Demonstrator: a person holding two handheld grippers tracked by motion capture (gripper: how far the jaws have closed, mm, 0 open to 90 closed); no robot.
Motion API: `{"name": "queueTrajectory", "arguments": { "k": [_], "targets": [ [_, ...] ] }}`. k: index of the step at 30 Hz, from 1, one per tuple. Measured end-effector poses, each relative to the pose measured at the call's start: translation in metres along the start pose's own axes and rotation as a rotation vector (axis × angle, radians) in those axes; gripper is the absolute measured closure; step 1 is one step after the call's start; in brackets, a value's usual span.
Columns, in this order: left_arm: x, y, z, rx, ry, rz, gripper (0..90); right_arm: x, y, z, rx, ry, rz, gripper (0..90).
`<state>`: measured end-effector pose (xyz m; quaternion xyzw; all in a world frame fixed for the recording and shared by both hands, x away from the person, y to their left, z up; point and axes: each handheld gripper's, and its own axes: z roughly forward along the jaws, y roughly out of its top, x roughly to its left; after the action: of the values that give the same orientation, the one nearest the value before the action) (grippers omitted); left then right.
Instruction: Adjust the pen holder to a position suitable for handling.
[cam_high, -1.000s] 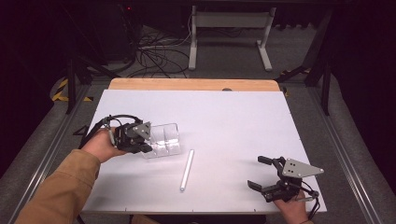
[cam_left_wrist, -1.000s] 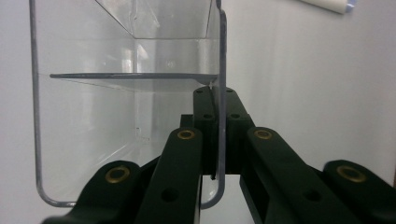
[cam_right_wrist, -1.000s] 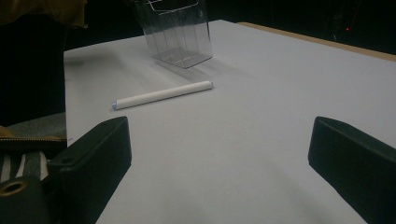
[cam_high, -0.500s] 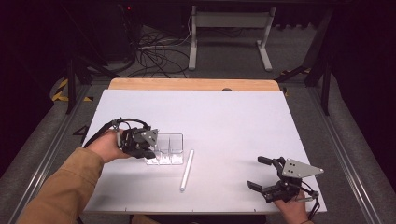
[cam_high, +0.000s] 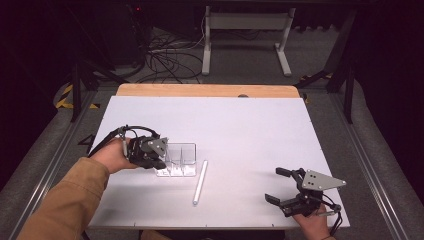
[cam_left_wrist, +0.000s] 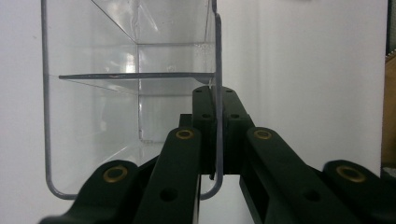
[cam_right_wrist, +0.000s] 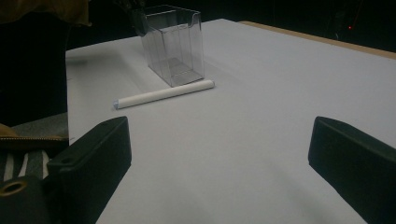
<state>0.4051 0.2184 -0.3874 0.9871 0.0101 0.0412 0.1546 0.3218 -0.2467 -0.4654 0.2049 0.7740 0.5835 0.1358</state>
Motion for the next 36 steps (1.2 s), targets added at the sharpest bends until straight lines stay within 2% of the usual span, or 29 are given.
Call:
{"name": "queueTrajectory", "arguments": {
  "k": [10,11,12,13,14,15,16,18,19,20,21,24,25,29,30,31,32,36],
  "targets": [
    [0.005,-0.002,0.000,-0.009,-0.021,-0.014,87.0,0.000,0.000,0.000,0.002,0.001,0.002,6.6],
    [0.005,-0.002,-0.003,-0.020,-0.019,-0.032,82.8,0.000,0.000,0.000,0.002,0.002,0.004,6.6],
    [0.005,-0.002,-0.003,-0.020,-0.019,-0.032,75.7,0.000,0.000,0.000,0.002,0.002,0.004,6.6],
    [0.004,-0.003,-0.005,-0.037,-0.014,-0.052,75.7,0.000,0.000,0.000,0.002,0.002,0.005,6.6],
    [0.004,-0.004,-0.008,-0.053,-0.009,-0.078,65.5,0.000,0.000,0.000,0.001,0.001,0.004,6.6],
    [0.003,-0.005,-0.011,-0.060,-0.008,-0.098,59.5,0.000,0.000,0.000,0.000,0.001,0.003,6.6],
    [0.001,-0.005,-0.014,-0.074,-0.005,-0.106,59.4,0.000,0.000,0.000,-0.002,-0.001,-0.002,6.6],
    [-0.006,-0.008,-0.027,-0.146,0.040,-0.129,57.6,0.000,0.000,0.000,-0.002,-0.003,-0.003,6.6],
    [-0.006,-0.008,-0.027,-0.146,0.040,-0.129,57.0,0.000,0.000,0.000,-0.002,-0.003,-0.006,6.6],
    [-0.011,-0.010,-0.036,-0.210,0.060,-0.146,56.5,0.000,0.000,0.000,-0.002,-0.003,-0.006,6.6],
    [-0.014,-0.011,-0.040,-0.251,0.069,-0.154,55.3,0.001,0.000,0.000,-0.003,-0.003,-0.006,6.5],
    [-0.022,-0.015,-0.049,-0.344,0.112,-0.184,49.9,0.002,0.001,0.000,-0.001,-0.007,-0.007,5.7],
    [-0.022,-0.015,-0.049,-0.344,0.112,-0.184,48.4,0.002,0.002,0.000,0.000,-0.011,-0.014,5.4],
    [-0.030,-0.018,-0.055,-0.446,0.143,-0.240,43.6,0.002,0.002,0.001,-0.004,-0.014,-0.016,4.6],
    [-0.032,-0.019,-0.056,-0.467,0.154,-0.254,38.3,0.002,0.003,0.001,-0.004,-0.016,-0.015,3.6],
    [-0.037,-0.022,-0.057,-0.509,0.180,-0.268,37.8,0.002,0.003,0.002,-0.005,-0.017,-0.014,3.2],
    [-0.037,-0.022,-0.057,-0.509,0.180,-0.268,37.4,0.002,0.004,0.002,-0.004,-0.018,-0.013,2.9],
    [-0.047,-0.028,-0.060,-0.584,0.254,-0.304,34.4,0.003,0.005,0.002,0.005,-0.029,-0.020,2.2]
  ]
}}
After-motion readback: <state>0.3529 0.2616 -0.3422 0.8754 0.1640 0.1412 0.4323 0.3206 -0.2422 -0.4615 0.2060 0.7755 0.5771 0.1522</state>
